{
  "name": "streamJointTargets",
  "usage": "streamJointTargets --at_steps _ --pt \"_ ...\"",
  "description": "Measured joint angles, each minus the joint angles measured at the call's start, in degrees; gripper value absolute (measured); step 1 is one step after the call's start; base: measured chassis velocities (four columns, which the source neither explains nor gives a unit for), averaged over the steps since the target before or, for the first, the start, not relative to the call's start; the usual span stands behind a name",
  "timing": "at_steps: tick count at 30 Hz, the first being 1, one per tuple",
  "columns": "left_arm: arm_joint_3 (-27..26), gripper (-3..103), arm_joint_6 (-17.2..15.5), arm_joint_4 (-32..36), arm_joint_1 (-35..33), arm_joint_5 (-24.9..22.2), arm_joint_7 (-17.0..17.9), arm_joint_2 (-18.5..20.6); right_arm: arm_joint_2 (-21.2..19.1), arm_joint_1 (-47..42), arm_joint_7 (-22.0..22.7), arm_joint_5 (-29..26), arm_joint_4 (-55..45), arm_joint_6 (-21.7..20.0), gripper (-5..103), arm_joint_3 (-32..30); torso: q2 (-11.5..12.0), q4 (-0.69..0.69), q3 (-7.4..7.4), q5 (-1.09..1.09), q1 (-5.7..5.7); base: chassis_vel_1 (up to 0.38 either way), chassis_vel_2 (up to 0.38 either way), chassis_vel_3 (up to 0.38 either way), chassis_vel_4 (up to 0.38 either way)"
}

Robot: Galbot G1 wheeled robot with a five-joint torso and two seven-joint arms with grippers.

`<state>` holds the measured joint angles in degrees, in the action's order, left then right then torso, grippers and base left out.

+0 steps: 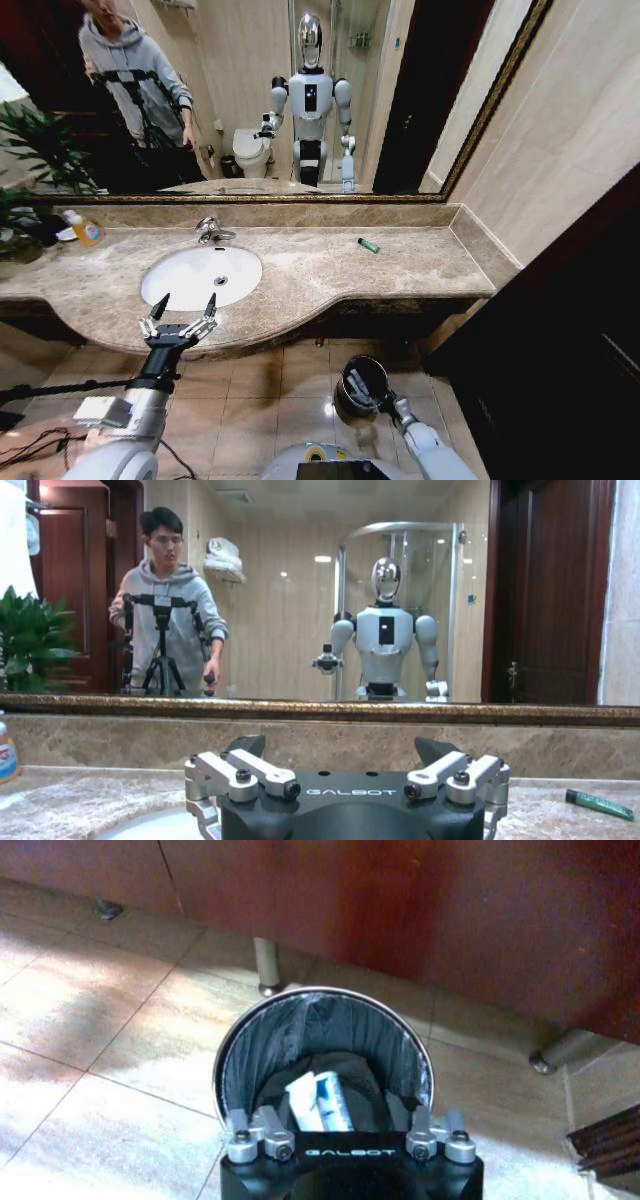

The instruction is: Pick up the trash from the sink and place it in the trash bin.

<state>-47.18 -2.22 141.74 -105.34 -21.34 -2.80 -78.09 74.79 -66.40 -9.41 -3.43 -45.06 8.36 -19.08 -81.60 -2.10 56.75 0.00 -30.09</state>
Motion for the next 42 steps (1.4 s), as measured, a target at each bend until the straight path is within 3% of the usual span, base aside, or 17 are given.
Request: streamJointTargets --at_steps 2,4,6,8,9,13,18,24,31,42 --pt "0.0 100 0.0 0.0 0.0 0.0 0.0 0.0 -0.2 -0.8 0.1 -0.8 -0.9 0.4 76 -0.3 0.0 -0.01 0.0 0.0 0.0 0.0 0.0 0.0 0.0" --pt "0.0 100 0.0 0.0 0.0 0.0 0.0 0.0 -0.2 -1.1 0.1 -1.2 -1.2 0.6 81 -0.5 0.0 -0.01 0.0 0.01 0.0 0.0 0.0 0.0 0.0" --pt "0.0 100 0.0 0.0 0.0 0.0 0.0 0.0 -0.3 -3.4 1.5 -6.2 -5.4 0.8 91 -1.0 0.0 0.0 0.0 0.01 0.0 0.0 0.0 0.0 0.0" --pt "0.0 100 0.0 0.0 0.0 0.0 0.0 0.0 -0.5 -4.5 1.9 -8.2 -7.7 0.6 91 -1.0 0.0 0.0 0.0 0.02 0.0 0.0 0.0 0.0 0.0" --pt "0.0 100 0.0 0.0 0.0 0.0 0.0 0.0 -1.8 -7.9 2.2 -11.4 -14.5 0.9 98 -1.5 0.0 0.0 0.0 -0.01 0.0 0.0 0.0 0.0 0.0" --pt "0.0 100 0.0 0.0 0.0 0.0 0.0 0.0 -3.4 -12.5 2.2 -13.7 -23.6 2.6 99 -2.8 0.0 -0.01 0.0 0.01 0.0 0.0 0.0 0.0 0.0" --pt "0.0 100 0.0 0.0 0.0 0.0 0.0 0.0 -5.1 -18.5 2.4 -12.6 -32.2 6.9 99 -5.7 0.0 0.0 0.0 0.01 0.0 0.0 0.0 0.0 0.0" --pt "0.0 100 0.0 0.0 0.0 0.0 0.0 0.0 -5.4 -24.2 4.5 -13.0 -41.4 8.0 100 -8.9 0.0 -0.01 0.0 0.01 0.0 0.0 0.0 0.0 0.0" --pt "0.0 100 0.0 0.0 0.0 0.0 0.0 0.0 -4.9 -34.5 7.0 -16.3 -60.6 6.4 100 -13.4 0.0 0.01 0.0 0.01 0.01 0.0 0.0 0.0 0.0" --pt "0.0 100 0.0 0.0 0.0 0.0 0.0 0.0 -7.6 -34.6 8.2 -21.8 -74.8 1.0 100 -16.7 0.0 0.0 0.0 0.01 0.01 0.0 0.0 0.0 0.0"
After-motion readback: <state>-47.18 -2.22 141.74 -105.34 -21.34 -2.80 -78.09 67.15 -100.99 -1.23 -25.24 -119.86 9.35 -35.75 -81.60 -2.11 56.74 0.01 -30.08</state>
